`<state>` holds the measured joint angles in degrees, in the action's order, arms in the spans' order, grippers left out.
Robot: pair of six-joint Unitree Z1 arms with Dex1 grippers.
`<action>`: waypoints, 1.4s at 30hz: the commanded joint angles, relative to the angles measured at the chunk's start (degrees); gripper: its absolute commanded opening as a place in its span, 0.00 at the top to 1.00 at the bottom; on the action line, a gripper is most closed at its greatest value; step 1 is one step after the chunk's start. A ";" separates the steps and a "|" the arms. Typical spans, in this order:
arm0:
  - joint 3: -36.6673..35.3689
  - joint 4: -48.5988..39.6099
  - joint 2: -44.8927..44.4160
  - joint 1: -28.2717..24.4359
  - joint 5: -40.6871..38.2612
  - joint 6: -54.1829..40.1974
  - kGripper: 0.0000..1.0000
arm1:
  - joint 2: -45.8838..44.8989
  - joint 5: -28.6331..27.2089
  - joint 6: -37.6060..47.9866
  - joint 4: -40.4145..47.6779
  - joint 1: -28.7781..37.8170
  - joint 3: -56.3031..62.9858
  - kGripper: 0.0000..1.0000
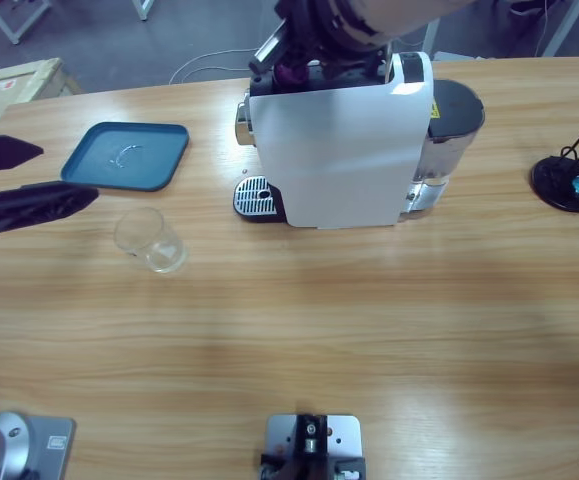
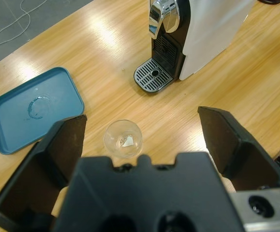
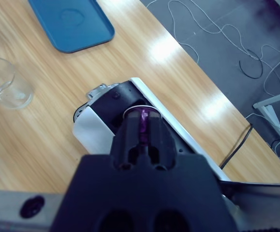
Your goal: Pour coffee
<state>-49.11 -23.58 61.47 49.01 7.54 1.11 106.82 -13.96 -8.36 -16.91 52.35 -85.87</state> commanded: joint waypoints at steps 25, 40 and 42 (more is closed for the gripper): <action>0.84 0.43 0.65 0.50 -1.76 0.30 0.00 | -26.71 0.60 28.35 -17.32 9.52 13.52 1.00; -3.48 -3.76 1.18 0.52 -3.69 0.18 0.00 | -11.03 -13.59 49.34 3.34 -9.64 12.55 1.00; -3.50 -3.74 1.51 0.52 -3.55 0.21 0.00 | -8.94 -12.11 50.02 4.59 -8.88 9.74 1.00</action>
<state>-52.30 -26.19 61.47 49.02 4.69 1.11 86.97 -26.38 37.58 -17.48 45.56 -68.96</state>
